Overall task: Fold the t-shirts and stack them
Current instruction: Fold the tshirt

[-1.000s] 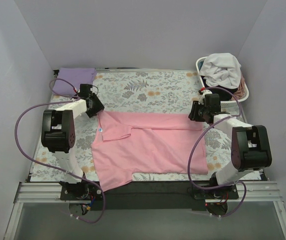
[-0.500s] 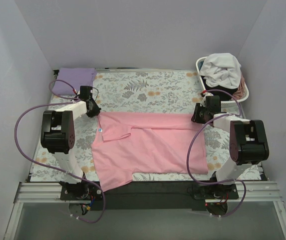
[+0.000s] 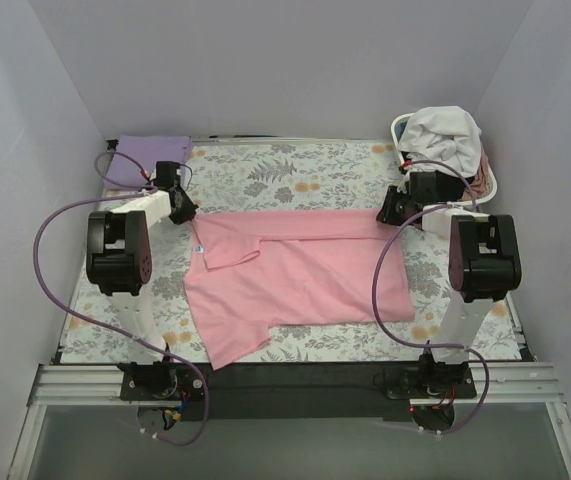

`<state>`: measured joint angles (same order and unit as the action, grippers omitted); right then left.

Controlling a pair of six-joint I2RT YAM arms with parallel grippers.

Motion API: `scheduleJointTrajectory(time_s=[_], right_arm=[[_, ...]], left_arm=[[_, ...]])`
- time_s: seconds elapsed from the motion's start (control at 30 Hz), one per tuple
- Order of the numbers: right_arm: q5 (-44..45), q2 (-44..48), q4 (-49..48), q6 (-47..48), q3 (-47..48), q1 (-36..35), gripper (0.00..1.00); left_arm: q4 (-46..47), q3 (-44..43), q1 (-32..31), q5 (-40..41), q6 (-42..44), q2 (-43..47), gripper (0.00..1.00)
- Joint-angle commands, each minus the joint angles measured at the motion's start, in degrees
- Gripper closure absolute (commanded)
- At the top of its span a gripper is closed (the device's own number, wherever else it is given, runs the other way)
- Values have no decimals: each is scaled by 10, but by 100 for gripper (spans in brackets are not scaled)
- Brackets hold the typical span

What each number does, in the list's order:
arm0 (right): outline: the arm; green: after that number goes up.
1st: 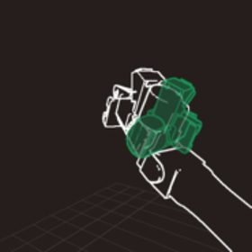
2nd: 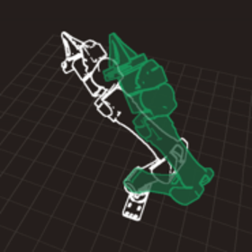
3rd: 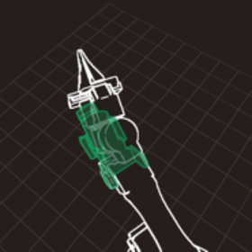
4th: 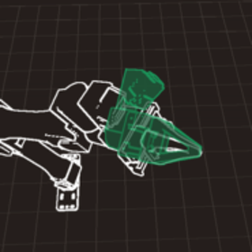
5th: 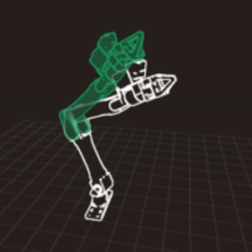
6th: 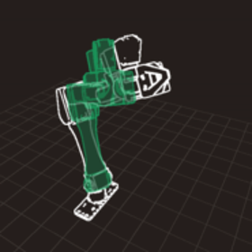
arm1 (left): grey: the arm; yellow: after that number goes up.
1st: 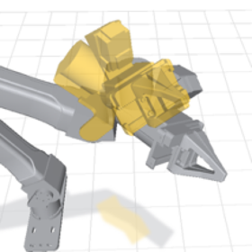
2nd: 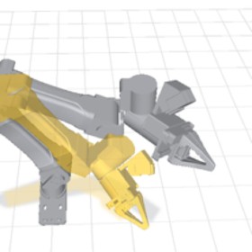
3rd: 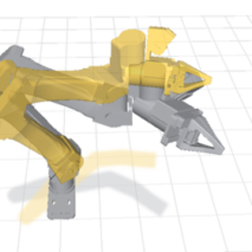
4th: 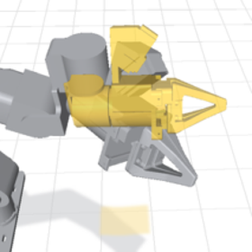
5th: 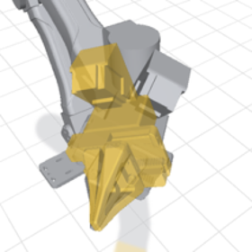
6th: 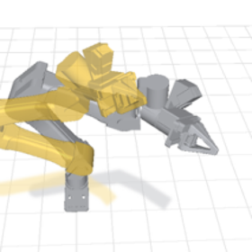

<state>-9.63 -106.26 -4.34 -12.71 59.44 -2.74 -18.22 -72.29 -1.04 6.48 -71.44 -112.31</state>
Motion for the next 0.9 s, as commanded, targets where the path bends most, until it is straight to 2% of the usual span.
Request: scheduleJointTrajectory(time_s=[0.0, 0.17, 0.3, 0.37, 0.43, 0.53, 0.6, 0.8, 0.87], right_arm=[[-5, -54, 13, 8, 71, 3, 64], [-28, -112, 29, 22, 173, 1, 62], [-31, -100, 70, 43, 230, -5, 58], [-22, -76, 77, 54, 225, -10, 57], [0, -22, 80, 58, 202, -17, 56], [27, 57, 88, 50, 134, -24, 56], [35, 115, 107, 38, 73, -26, 56], [60, 255, 164, 27, -102, -38, 57], [59, 278, 167, 31, -135, -40, 56]], left_arm=[[-20, -59, 31, 11, -1, -64, 99], [-20, -157, 34, -3, -2, -122, 98], [-20, -175, 32, -7, 5, -109, 85], [-13, -162, 32, -4, 6, -61, 76], [-8, -130, 31, 3, 9, 5, 66], [-9, -70, 24, 14, 17, 78, 50], [-21, -33, 18, 14, 22, 157, 41], [-90, 154, -62, -5, 17, 345, 39], [-102, 220, -86, -18, 9, 377, 40]])
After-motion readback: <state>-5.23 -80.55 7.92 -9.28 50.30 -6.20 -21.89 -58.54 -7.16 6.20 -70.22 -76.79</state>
